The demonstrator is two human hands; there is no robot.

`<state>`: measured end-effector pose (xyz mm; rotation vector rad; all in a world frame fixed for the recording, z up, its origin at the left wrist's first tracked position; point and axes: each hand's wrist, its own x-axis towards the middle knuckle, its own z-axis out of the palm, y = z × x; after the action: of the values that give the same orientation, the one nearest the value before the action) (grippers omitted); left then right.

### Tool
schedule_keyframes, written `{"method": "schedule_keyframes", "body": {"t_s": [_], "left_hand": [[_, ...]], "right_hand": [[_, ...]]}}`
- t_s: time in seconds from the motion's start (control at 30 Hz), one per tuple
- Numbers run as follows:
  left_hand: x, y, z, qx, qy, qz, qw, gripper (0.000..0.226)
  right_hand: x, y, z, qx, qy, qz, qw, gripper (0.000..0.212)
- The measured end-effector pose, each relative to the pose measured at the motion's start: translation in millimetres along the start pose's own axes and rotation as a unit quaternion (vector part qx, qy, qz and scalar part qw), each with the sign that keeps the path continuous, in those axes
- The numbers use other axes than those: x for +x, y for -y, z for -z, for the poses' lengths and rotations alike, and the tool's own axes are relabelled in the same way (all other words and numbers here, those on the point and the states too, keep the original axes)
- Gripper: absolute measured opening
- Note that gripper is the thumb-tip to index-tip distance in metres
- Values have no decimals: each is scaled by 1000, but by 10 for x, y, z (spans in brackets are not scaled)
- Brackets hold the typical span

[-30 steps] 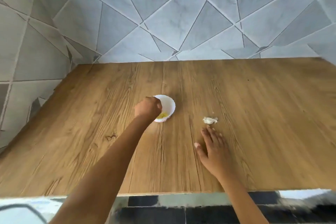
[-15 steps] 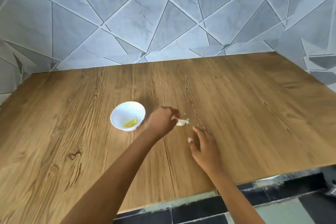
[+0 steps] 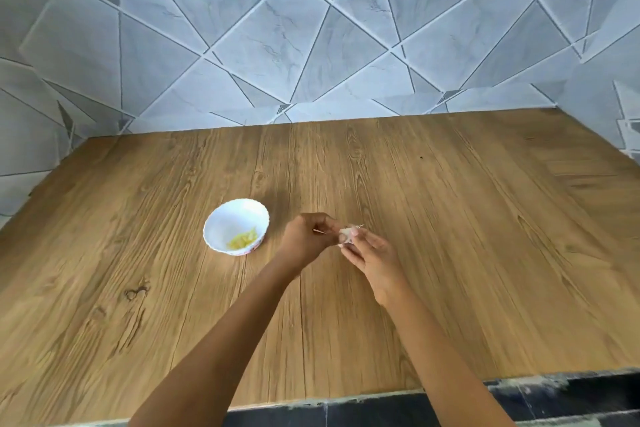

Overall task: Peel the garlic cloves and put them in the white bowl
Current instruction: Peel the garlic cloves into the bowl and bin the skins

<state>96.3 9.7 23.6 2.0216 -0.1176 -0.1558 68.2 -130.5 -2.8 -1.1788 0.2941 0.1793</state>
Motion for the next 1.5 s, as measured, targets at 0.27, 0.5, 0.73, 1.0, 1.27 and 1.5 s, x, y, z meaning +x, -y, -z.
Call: {"method": "schedule_keyframes", "body": {"t_s": [0.27,0.5,0.73,1.0,1.27,1.5], "left_hand": [[19,-5,136,-63,37,112,991,12],[-198,72,308,-93,-40,99,990,22],[-632,248,310,-92,-63,147,983,8],[-999,319,363,-45,-157,138,977,11],[-1222,425,524,-58,-114,114,985,7],[-1241,490,661,-26,-25,116,993,5]], "right_hand": [[82,21,-35,-43,31,51,997,9],[189,-69,21,-372,2,227,900,19],[324,-338,-97,-547,35,348,760,22],[-332,-540,-88,-563,54,441,697,27],[-611,-850,-249,-626,23,389,675,43],[-674,-989,-220,-638,28,342,690,35]]}}
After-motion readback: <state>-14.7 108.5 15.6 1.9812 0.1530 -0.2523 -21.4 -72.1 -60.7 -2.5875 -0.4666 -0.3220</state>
